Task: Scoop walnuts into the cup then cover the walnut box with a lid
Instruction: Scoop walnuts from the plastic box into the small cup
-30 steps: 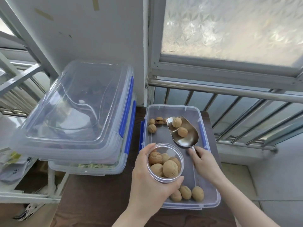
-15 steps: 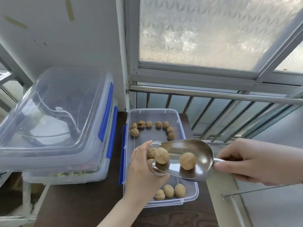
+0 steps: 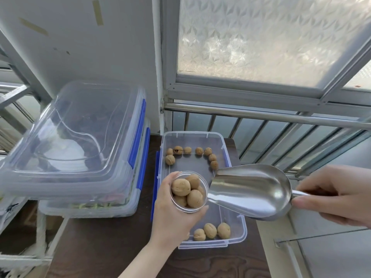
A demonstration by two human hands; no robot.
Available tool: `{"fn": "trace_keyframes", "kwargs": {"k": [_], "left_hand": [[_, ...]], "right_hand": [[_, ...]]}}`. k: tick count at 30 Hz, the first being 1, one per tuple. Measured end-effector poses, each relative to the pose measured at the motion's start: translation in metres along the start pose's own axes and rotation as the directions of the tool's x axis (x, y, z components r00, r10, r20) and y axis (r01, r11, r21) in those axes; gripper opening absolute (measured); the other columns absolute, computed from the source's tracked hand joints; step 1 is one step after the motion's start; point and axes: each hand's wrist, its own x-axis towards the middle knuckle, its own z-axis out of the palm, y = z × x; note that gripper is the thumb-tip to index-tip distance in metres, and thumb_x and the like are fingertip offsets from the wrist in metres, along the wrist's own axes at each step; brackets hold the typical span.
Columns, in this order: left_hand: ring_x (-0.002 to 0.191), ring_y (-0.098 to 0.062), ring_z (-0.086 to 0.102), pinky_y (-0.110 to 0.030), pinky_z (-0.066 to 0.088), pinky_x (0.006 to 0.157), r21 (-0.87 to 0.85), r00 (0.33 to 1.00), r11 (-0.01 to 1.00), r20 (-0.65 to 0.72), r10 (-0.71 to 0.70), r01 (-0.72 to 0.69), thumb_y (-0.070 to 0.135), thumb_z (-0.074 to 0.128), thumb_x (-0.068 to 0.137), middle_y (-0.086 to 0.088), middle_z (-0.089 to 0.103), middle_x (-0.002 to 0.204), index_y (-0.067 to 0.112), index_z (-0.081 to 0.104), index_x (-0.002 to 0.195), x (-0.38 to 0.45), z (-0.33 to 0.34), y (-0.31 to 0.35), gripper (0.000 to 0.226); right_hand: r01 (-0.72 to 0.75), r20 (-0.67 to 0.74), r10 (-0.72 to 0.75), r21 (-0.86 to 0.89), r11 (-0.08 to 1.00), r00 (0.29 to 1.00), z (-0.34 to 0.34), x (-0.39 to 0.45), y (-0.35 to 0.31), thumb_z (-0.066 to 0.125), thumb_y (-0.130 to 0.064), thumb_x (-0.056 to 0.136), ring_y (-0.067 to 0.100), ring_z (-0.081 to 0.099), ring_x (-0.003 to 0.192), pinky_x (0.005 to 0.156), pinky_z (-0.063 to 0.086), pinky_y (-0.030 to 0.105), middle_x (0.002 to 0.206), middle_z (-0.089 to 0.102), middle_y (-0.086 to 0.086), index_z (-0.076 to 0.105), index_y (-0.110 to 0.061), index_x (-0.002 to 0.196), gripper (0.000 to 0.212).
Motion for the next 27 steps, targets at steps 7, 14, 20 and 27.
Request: {"fn": "trace_keyframes", "kwargs": {"k": [7, 14, 20, 27], "left_hand": [[0.113, -0.003, 0.052, -0.022, 0.043, 0.096, -0.094, 0.999, 0.995, -0.012, -0.040, 0.039, 0.031, 0.092, 0.045, 0.016, 0.055, 0.118, 0.033, 0.043, 0.123, -0.003, 0.000, 0.001, 0.091], [0.111, -0.001, 0.054, -0.017, 0.044, 0.093, -0.097, 0.998, 0.995, -0.055, 0.000, -0.006, 0.031, 0.092, 0.044, 0.025, 0.056, 0.114, 0.040, 0.044, 0.119, -0.002, -0.007, 0.005, 0.090], [0.113, -0.004, 0.053, -0.015, 0.041, 0.095, -0.037, 0.983, 0.992, -0.143, 0.116, -0.123, 0.041, 0.086, 0.046, 0.027, 0.052, 0.118, 0.031, 0.044, 0.123, 0.002, -0.032, 0.015, 0.089], [0.105, 0.002, 0.056, -0.009, 0.042, 0.089, 0.046, 0.961, 0.988, -0.230, 0.155, -0.148, 0.045, 0.083, 0.047, 0.025, 0.055, 0.113, 0.028, 0.045, 0.120, -0.011, -0.074, 0.002, 0.084]], "right_hand": [[-0.009, -0.077, 0.016, 0.097, 0.995, 0.997, 0.000, 0.000, -0.005, 0.047, -0.097, 0.035, 0.021, 0.034, 0.042, 0.043, 0.031, 0.033, 0.041, 0.045, 0.004, 0.068, -0.007, 0.091, 0.107], [-0.039, -0.102, 0.055, 0.157, 0.987, 0.993, 0.022, 0.021, -0.014, 0.045, -0.049, 0.090, 0.012, 0.045, 0.033, 0.044, 0.043, 0.022, 0.048, 0.056, 0.005, 0.061, 0.001, 0.081, 0.053], [-0.044, -0.371, 0.095, 0.144, 0.989, 0.924, 0.069, 0.082, -0.028, 0.035, -0.043, 0.097, 0.018, 0.054, 0.056, 0.054, 0.044, 0.031, 0.062, 0.063, 0.004, 0.062, -0.002, 0.078, 0.052], [-0.054, -0.460, 0.144, 0.204, 0.977, 0.876, 0.134, 0.168, -0.041, 0.029, -0.035, 0.101, 0.036, 0.058, 0.091, 0.069, 0.041, 0.036, 0.095, 0.062, 0.019, 0.057, -0.004, 0.089, 0.043]]}}
